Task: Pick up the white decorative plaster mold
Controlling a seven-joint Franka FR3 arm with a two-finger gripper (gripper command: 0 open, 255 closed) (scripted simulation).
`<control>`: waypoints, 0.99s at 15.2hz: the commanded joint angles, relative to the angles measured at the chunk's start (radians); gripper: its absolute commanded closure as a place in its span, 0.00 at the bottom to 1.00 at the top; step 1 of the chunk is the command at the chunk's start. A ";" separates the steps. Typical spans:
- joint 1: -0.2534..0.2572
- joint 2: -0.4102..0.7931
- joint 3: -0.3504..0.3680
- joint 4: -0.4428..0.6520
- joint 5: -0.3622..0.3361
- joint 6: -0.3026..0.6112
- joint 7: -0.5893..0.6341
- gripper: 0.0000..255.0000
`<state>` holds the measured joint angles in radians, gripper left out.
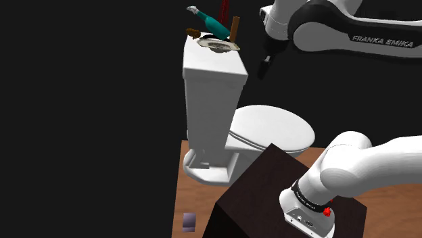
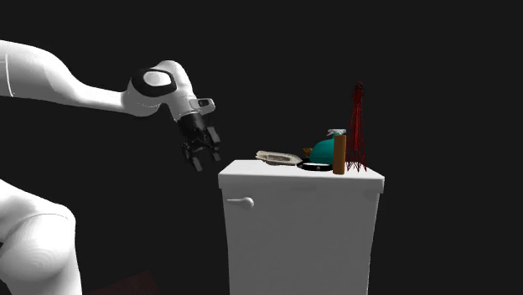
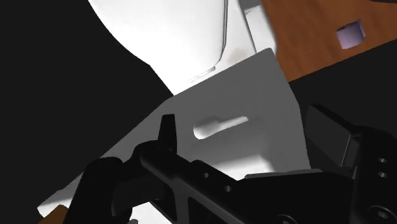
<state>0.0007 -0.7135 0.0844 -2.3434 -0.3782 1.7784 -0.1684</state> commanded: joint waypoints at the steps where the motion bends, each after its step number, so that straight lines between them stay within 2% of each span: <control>1: -0.003 0.021 0.001 -0.013 -0.093 0.096 -0.050 0.00; 7: -0.029 0.097 0.011 -0.030 -0.368 0.378 -0.136 0.00; 12: -0.077 0.175 0.031 -0.011 -0.632 0.609 -0.143 0.00; 15: -0.087 0.179 0.036 -0.040 -0.660 0.631 -0.104 0.00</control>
<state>-0.0828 -0.5349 0.1184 -2.3740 -1.0225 2.3974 -0.2832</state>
